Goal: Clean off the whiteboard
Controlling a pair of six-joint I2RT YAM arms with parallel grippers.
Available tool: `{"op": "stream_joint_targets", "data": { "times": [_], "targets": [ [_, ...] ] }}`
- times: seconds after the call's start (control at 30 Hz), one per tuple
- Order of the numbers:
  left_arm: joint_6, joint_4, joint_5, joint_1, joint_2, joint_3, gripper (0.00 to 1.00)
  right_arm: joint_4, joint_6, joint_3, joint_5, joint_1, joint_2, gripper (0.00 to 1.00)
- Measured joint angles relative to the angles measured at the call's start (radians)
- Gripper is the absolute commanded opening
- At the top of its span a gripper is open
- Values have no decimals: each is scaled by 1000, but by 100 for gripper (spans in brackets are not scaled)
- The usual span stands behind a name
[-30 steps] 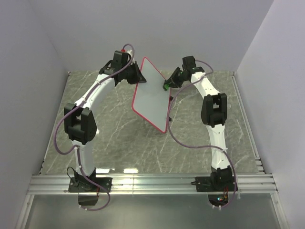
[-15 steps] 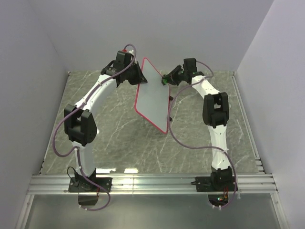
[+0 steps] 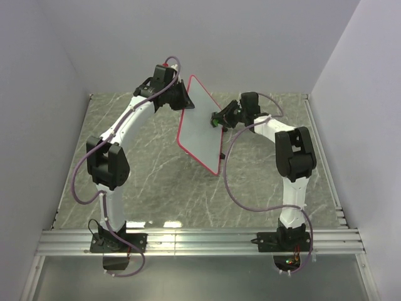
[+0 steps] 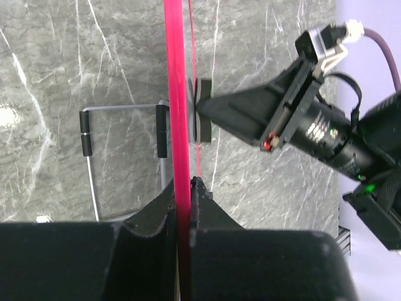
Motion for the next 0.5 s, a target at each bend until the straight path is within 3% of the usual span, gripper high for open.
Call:
{"op": "stream_joint_targets", "data": {
  "times": [0.23, 0.5],
  "targets": [
    [7, -1, 4, 0, 4, 5, 0, -109, -87, -32, 11, 32, -76, 0],
    [15, 14, 19, 1, 14, 10, 0, -410, -125, 204, 8, 79, -60, 0]
  ]
}}
